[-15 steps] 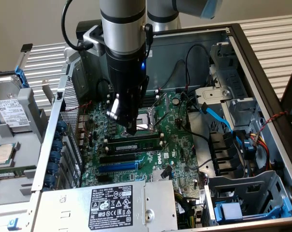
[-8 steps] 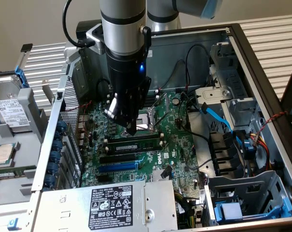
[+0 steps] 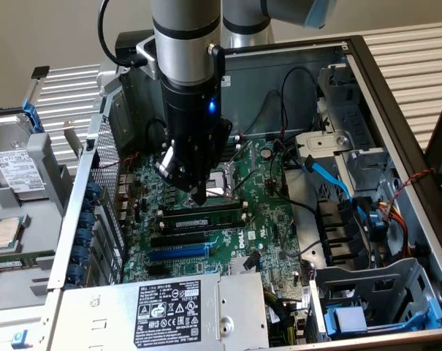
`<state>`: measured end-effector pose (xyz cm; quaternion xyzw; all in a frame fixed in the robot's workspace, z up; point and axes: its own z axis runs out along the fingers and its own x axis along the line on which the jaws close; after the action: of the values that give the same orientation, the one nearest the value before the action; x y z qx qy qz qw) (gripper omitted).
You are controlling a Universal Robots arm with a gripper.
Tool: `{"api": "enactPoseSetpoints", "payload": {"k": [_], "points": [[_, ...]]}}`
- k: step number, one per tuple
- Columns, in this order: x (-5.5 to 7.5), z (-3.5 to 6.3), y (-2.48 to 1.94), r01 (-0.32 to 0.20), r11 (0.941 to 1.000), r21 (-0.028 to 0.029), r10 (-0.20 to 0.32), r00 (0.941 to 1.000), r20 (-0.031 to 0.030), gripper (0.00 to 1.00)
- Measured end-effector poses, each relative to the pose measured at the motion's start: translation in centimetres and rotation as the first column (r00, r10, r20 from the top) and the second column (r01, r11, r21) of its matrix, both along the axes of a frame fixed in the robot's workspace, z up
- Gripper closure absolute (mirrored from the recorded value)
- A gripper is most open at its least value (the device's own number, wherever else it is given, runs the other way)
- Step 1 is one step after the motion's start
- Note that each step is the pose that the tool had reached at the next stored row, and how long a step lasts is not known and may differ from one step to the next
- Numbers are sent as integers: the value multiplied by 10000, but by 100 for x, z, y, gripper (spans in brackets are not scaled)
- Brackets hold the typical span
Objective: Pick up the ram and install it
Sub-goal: 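Press down the ram until it locks into place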
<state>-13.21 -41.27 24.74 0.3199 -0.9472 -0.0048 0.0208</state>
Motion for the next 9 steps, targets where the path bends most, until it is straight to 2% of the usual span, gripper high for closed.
{"api": "enactPoseSetpoints", "payload": {"k": [4,9], "points": [[0,-8,0,661,9978,-1,-661,9978,0,89],[0,-17,0,1418,9899,-1,-1418,9899,1,89]]}}
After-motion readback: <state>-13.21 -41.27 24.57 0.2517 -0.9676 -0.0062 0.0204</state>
